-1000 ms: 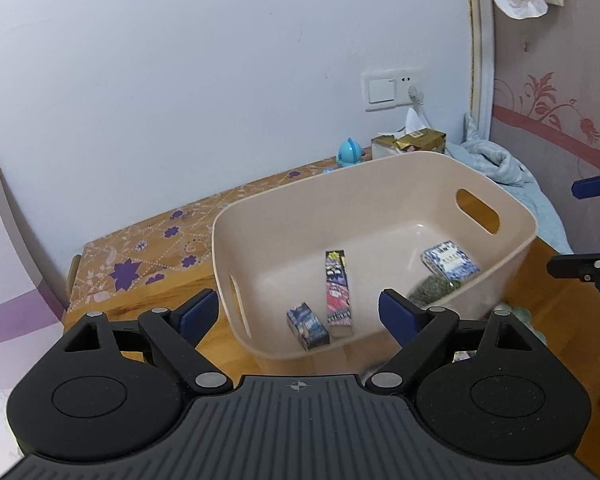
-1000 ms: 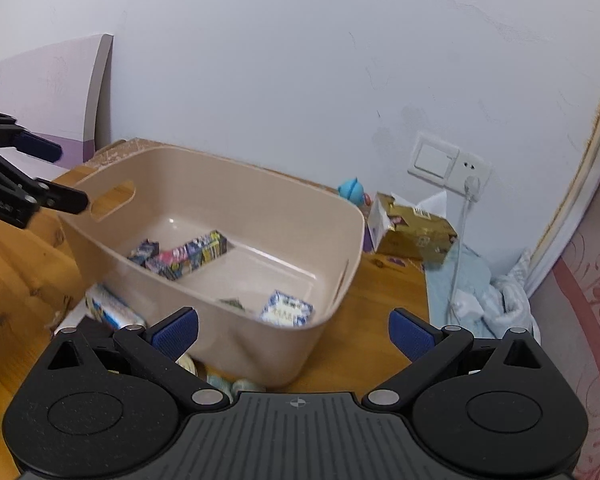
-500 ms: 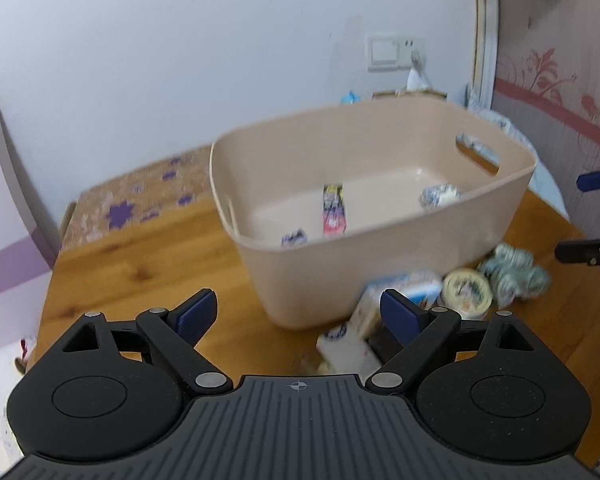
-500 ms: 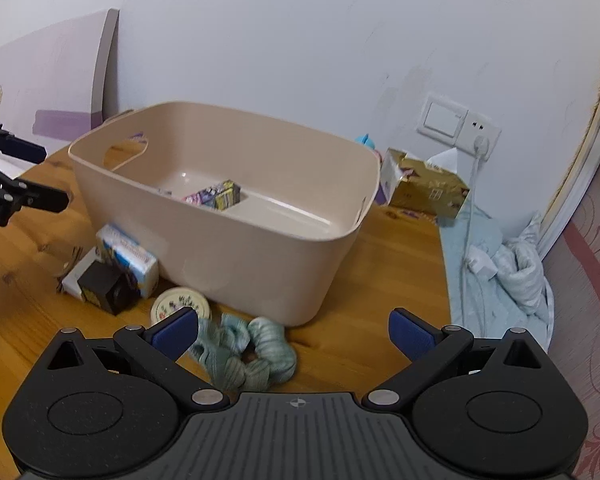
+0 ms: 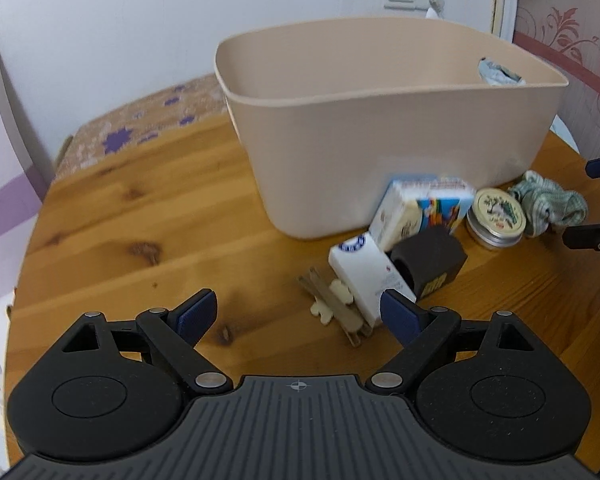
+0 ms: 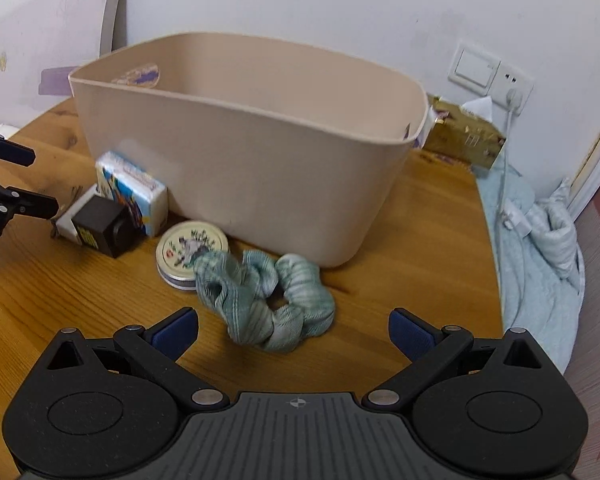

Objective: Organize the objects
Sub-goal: 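Withdraw both tools from the basket toward the remaining items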

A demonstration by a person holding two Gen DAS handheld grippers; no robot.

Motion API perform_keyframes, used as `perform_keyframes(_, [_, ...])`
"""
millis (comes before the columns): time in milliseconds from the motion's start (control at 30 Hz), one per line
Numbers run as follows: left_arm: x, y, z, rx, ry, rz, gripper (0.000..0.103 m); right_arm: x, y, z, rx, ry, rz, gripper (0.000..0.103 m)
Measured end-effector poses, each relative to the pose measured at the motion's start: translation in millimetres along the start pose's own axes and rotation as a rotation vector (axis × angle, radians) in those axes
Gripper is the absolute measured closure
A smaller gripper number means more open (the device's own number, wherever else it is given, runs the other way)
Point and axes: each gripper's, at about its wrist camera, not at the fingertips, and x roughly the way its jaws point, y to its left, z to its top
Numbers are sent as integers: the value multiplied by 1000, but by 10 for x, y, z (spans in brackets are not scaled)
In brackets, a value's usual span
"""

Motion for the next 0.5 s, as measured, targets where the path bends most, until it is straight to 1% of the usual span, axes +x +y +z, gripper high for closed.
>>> perform_keyframes(333, [221, 21, -25, -19, 59, 10, 13, 193, -8, -69, 13, 51, 11, 0])
perform_keyframes(500, [254, 81, -13, -40, 66, -13, 12, 238, -9, -54, 20, 47, 26, 0])
